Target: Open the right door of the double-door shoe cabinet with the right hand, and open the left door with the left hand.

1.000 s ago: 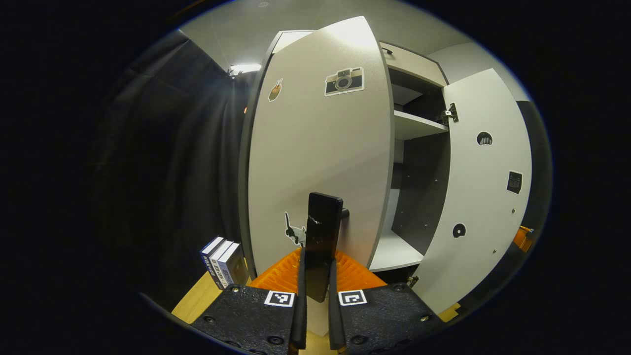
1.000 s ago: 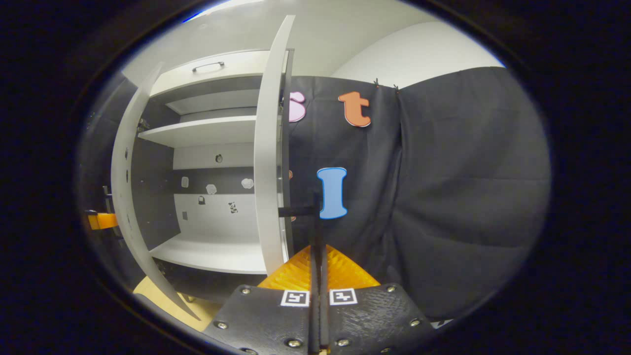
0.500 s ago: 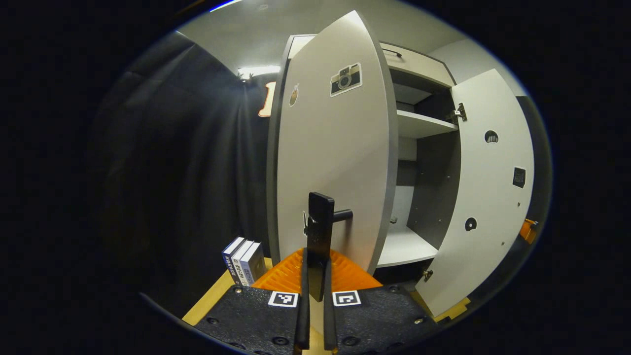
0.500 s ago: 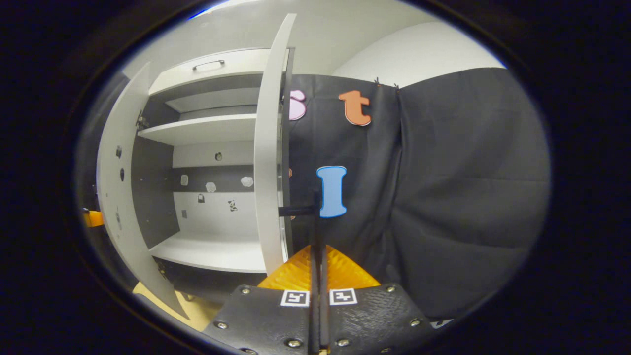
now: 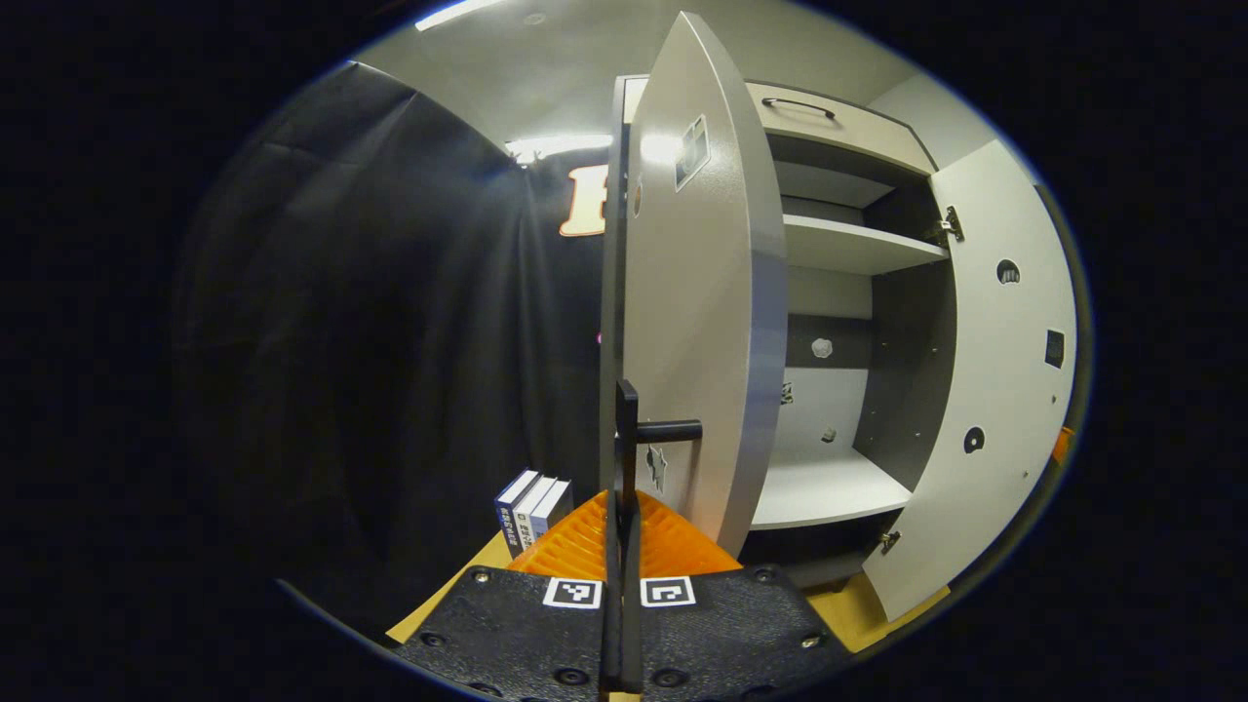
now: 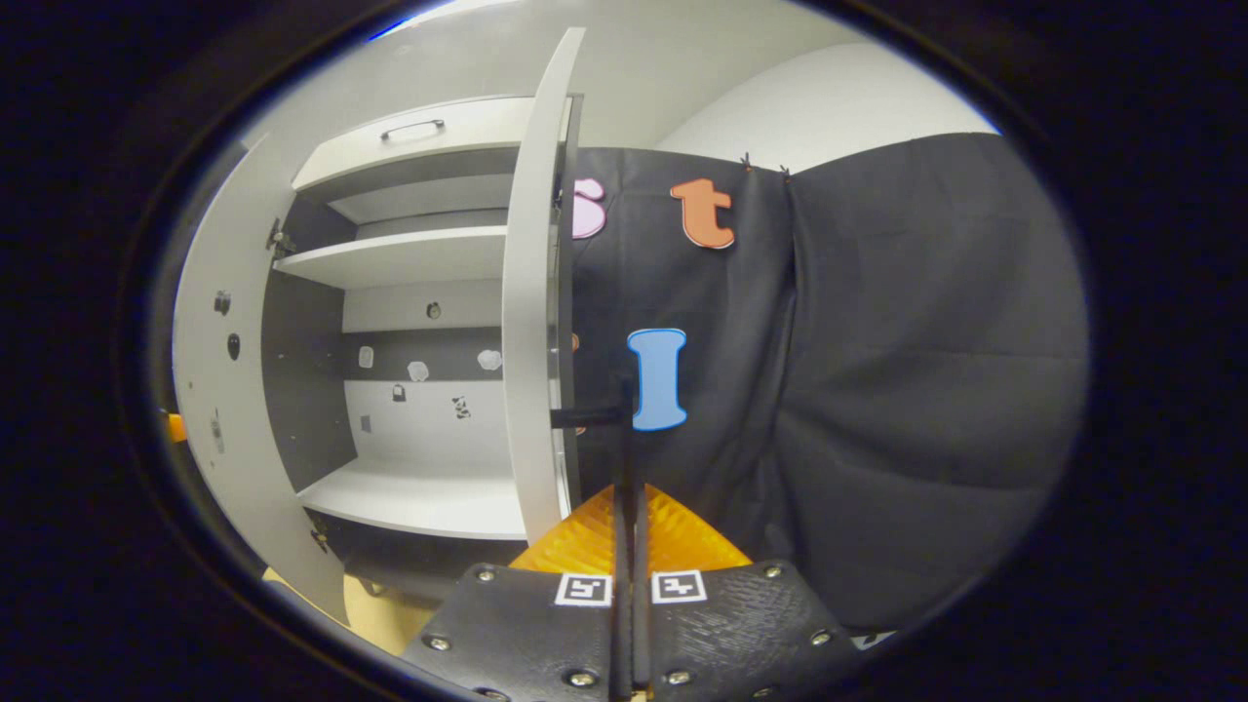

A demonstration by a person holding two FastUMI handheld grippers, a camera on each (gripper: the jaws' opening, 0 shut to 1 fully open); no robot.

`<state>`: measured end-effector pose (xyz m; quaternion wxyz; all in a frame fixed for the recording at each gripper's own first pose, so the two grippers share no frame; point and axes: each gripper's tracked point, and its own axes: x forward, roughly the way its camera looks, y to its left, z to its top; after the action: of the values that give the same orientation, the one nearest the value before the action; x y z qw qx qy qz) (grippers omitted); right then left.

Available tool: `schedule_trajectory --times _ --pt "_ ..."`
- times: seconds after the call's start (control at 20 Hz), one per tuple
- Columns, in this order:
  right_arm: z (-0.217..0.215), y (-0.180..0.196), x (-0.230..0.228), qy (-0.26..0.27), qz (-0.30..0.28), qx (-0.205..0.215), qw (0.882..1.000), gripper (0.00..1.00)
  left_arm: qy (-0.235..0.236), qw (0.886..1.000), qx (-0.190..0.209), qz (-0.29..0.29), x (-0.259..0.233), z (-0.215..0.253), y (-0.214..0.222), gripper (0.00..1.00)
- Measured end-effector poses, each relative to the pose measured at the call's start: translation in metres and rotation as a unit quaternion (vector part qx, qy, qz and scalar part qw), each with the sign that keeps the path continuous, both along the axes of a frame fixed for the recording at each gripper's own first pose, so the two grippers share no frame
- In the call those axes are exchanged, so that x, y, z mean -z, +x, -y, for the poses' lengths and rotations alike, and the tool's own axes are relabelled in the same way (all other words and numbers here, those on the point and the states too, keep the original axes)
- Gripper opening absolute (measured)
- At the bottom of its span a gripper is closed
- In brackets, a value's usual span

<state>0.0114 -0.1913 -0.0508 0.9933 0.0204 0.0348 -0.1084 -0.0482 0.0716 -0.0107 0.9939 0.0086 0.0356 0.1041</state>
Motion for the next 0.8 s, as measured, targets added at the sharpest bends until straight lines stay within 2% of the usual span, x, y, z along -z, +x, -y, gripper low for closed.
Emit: schedule_trajectory --times 0.45,0.8 --pt "-0.002 0.0 0.0 -0.003 -0.001 -0.008 1.0 0.01 0.004 1.0 -0.015 0.0 0.002 -0.028 -0.006 0.0" --pt "-0.002 0.0 0.0 -0.005 -0.003 -0.013 1.0 0.01 0.001 1.0 0.007 0.001 0.0 -0.041 -0.006 0.0"
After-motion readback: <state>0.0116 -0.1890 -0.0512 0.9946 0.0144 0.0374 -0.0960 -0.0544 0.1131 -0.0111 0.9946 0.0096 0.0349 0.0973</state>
